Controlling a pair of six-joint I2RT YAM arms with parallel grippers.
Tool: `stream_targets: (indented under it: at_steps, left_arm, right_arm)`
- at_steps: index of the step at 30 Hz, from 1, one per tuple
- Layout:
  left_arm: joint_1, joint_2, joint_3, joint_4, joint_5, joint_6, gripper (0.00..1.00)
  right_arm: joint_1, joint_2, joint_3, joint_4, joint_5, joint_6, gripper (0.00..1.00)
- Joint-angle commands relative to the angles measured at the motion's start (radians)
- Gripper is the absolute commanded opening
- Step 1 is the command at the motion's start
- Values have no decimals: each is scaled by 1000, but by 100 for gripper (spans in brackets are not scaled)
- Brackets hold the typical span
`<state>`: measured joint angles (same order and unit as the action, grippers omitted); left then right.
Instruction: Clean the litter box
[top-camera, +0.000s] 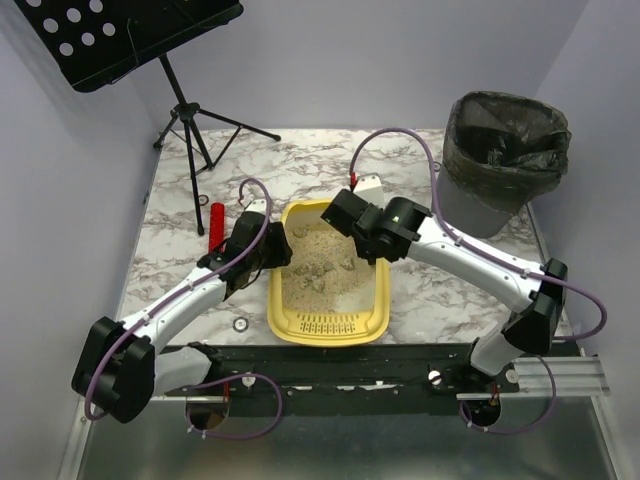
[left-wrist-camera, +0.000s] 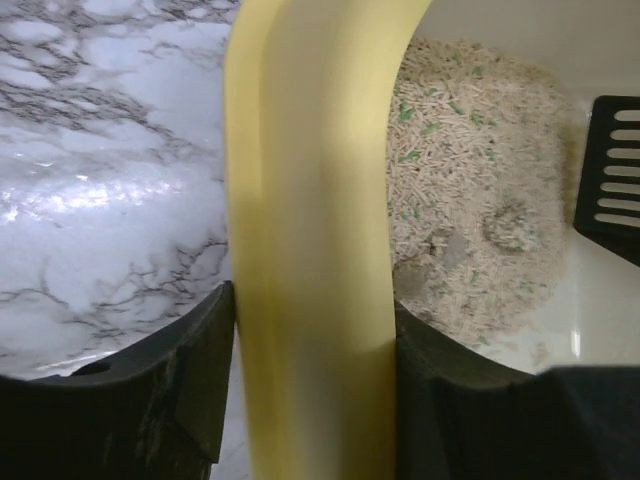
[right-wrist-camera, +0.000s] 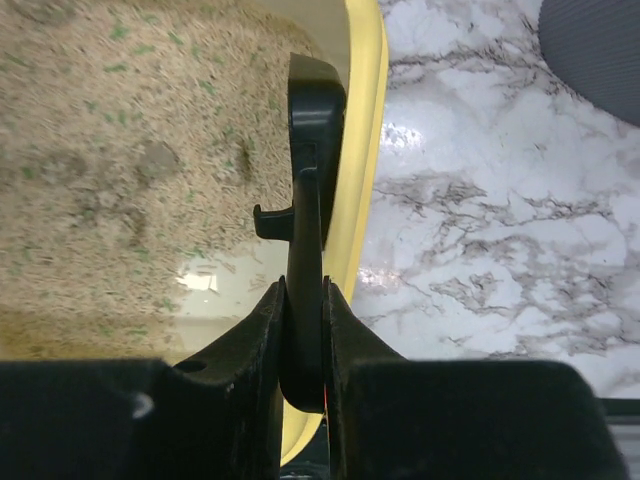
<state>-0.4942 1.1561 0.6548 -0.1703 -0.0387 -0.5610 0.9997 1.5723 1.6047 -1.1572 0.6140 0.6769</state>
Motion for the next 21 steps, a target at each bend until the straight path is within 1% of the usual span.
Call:
stream_targets:
  at_steps: [1, 3, 4, 5, 6, 7, 8, 9, 11, 12, 19, 21]
  left_arm:
    - [-67, 20, -3, -67, -81, -80, 45]
    - [-96, 19, -6, -122, -154, -103, 43]
    - [-113, 8, -9, -141, -170, -152, 40]
    - [-133, 2, -15, -153, -176, -178, 33]
    - [-151, -5, -21, -191, -191, -216, 31]
    - [-170, -22, -23, -208, -235, -244, 31]
    - [-216, -29, -23, -225, -256, -291, 31]
    - [-234, -35, -12, -274, -276, -321, 31]
    - [-268, -45, 3, -316, -328, -362, 31]
    - [-305, -48, 25, -357, -355, -399, 31]
    - [-418, -16, 108, -449, -451, -511, 34]
    - [-429, -7, 121, -462, -461, -517, 34]
  right_arm:
    - [10, 35, 31, -134, 84, 21, 1]
    - [14, 25, 32, -148, 96, 49, 1]
    - [16, 20, 23, -151, 96, 59, 1]
    - [16, 15, 15, -148, 90, 72, 1]
    - [17, 3, 3, -138, 81, 73, 1]
    - [16, -3, -26, -124, 58, 73, 1]
    - [17, -9, -41, -99, 47, 75, 1]
    - [17, -21, -54, -87, 41, 79, 1]
    - [16, -32, -77, -64, 24, 82, 1]
    - [16, -35, -78, -58, 20, 84, 1]
    - [16, -51, -91, -32, -39, 112, 1]
    - [16, -52, -97, -18, -57, 130, 1]
